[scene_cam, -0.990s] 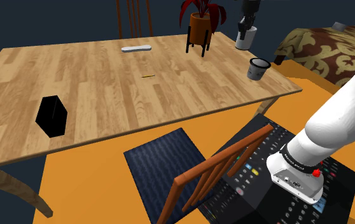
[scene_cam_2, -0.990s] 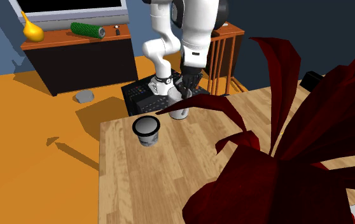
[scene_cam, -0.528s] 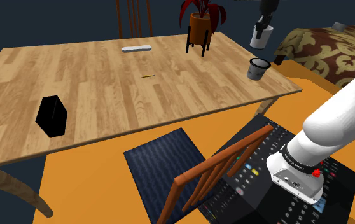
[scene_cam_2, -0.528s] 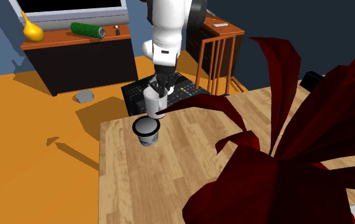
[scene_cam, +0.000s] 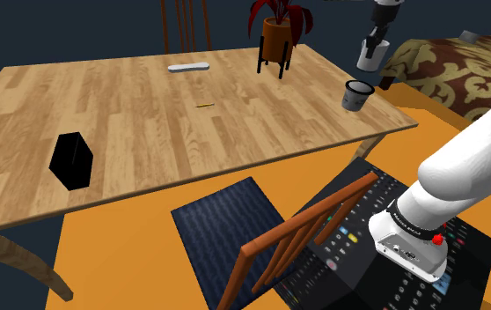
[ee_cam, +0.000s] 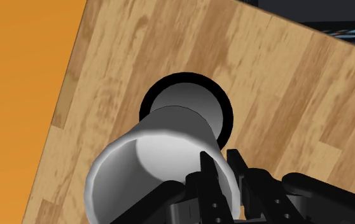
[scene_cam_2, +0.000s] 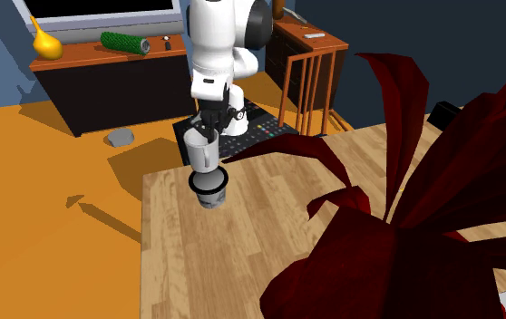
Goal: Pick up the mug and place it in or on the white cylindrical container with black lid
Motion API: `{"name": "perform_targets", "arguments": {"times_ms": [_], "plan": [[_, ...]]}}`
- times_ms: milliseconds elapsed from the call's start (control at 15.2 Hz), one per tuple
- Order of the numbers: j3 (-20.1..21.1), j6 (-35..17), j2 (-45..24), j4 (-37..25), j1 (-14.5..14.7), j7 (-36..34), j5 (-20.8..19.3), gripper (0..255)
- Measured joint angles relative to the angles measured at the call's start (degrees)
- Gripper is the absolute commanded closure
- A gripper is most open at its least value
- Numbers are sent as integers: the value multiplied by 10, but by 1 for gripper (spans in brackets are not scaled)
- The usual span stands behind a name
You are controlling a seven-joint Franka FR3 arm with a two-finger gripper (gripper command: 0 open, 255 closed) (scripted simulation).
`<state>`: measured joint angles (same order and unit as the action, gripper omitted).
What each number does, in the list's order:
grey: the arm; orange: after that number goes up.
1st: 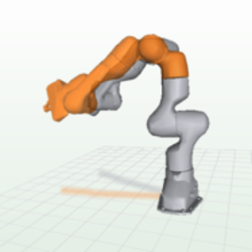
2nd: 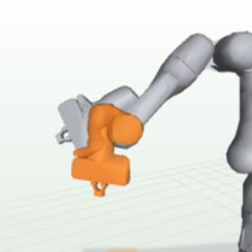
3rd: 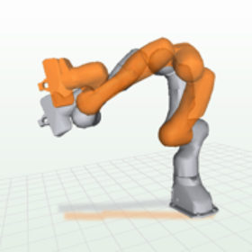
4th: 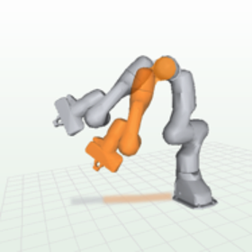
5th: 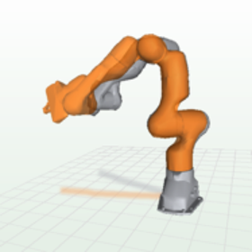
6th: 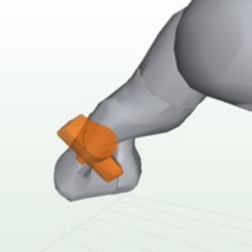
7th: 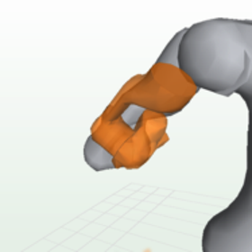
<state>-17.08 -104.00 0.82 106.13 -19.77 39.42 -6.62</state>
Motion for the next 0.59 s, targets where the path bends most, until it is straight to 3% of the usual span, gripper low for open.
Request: {"name": "perform_targets", "arguments": {"times_ms": [594], "plan": [[-2, -66, -10, 56, -1, -4, 1, 255]]}}
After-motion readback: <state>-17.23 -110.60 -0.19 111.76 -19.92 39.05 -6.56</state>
